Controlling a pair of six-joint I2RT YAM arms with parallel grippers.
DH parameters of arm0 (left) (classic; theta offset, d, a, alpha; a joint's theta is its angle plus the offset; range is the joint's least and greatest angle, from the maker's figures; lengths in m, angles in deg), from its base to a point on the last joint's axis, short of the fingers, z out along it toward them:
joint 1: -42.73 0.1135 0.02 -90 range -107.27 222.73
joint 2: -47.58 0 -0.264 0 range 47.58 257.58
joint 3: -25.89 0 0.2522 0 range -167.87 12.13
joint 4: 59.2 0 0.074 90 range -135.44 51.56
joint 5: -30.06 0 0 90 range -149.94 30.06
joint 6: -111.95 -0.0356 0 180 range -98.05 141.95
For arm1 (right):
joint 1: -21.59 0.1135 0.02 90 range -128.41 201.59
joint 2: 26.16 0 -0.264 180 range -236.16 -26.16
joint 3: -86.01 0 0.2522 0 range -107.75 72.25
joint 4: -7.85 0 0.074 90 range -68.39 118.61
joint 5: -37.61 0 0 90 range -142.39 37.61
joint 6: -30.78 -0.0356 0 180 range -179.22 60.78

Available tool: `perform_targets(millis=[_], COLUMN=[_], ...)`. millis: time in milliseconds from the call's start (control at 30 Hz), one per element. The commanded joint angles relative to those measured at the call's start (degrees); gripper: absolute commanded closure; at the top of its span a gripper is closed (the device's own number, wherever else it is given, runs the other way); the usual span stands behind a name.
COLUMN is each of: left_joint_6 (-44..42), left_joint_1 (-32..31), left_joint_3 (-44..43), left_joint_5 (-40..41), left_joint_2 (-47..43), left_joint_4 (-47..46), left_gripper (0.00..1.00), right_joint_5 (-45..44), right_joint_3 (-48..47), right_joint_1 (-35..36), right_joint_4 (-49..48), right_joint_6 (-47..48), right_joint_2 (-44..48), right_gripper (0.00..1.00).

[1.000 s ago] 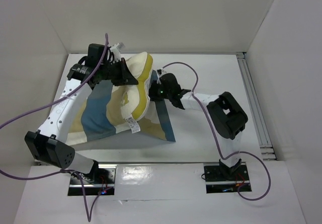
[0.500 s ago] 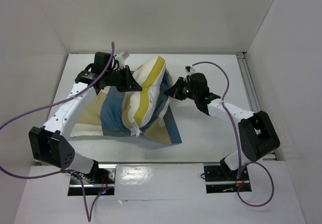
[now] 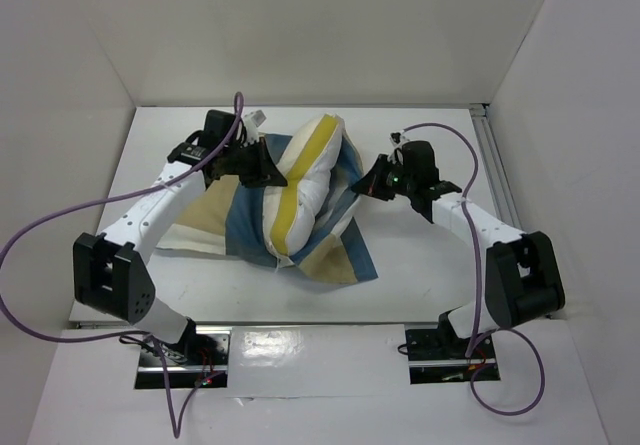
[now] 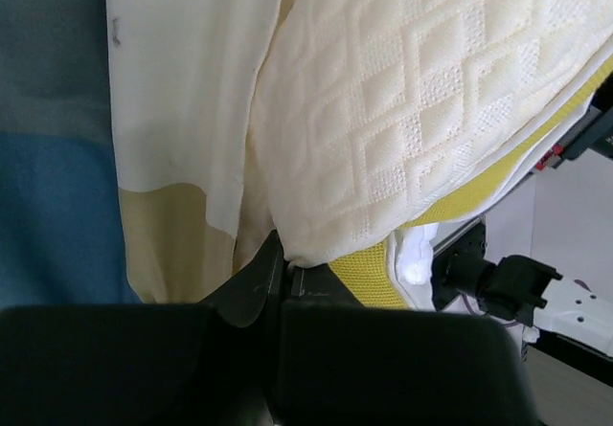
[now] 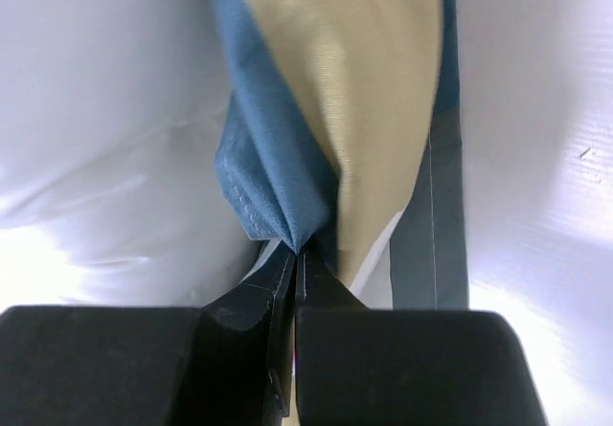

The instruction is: Put the pillow into the pillowcase

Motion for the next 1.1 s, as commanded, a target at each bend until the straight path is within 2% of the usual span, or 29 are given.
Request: perform_targets(millis=[0, 133, 233, 333, 467, 500, 567, 700, 800, 833, 867, 933, 967, 1067], left_joint_6=[-1.24, -0.72, -0.72, -0.19, 0.43, 0.43, 0.43, 0.43, -0.1, -0.1, -0.1, -0.1, -0.1, -0.1], left_joint_1=[0.43, -1.41, -3.0, -3.53, -5.55, -5.55, -6.25, -7.39, -8.01, -8.01, -8.01, -8.01, -8.01, -8.01], left_joint_3=[-0.85, -1.38, -1.91, -2.53, -4.19, -4.2, -5.68, -6.75, -7.27, -7.27, -6.75, -6.75, -6.75, -6.75], left_joint_5=[12.56, 15.54, 19.93, 19.94, 20.46, 20.47, 20.47, 19.85, 19.85, 19.85, 19.85, 19.24, 19.24, 19.24], left_joint_2=[4.33, 6.88, 9.87, 13.29, 14.53, 14.53, 14.53, 14.53, 14.53, 14.53, 14.53, 14.53, 14.53, 13.92], left_joint_4=[2.75, 2.13, 2.13, 2.13, 1.52, 1.52, 1.52, 1.52, 1.52, 1.52, 1.52, 1.0, 0.99, 0.99], left_gripper=[1.0, 1.0, 1.0, 1.0, 1.0, 1.0, 1.0, 1.0, 1.0, 1.0, 1.0, 1.0, 1.0, 1.0], right_joint_5=[0.38, -4.27, -4.28, -3.75, -5.06, -6.46, -11.82, -11.84, -12.88, -14.89, -16.3, -18.33, -18.34, -16.6], right_joint_3=[-2.87, -4.98, -6.56, -7.97, -8.49, -8.5, -8.5, -3.41, -5.06, -6.72, -7.52, -8.58, -8.59, -6.93], right_joint_1=[-1.95, -1.42, -1.42, -1.42, -0.9, -0.89, -0.36, -0.36, 1.3, 2.26, 4.71, 7.45, 9.37, 10.79], right_joint_4=[0.01, 4.22, 5.02, 6.69, 8.61, 9.49, 11.25, 6.96, 8.69, 9.67, 10.72, 11.44, 10.13, 6.09], right_joint_6=[2.16, 2.77, 2.77, 3.29, 4.08, 4.09, 4.79, 4.18, 4.87, 6.01, 6.63, 7.25, 7.25, 3.93], right_joint_2=[5.7, 8.86, 11.76, 12.99, 10.99, 10.11, 8.78, 9.92, 9.05, 7.04, 5.72, 2.04, 0.97, -2.37], right_gripper=[1.0, 1.0, 1.0, 1.0, 0.86, 0.87, 1.0, 1.0, 1.0, 0.76, 0.63, 0.45, 0.39, 0.39])
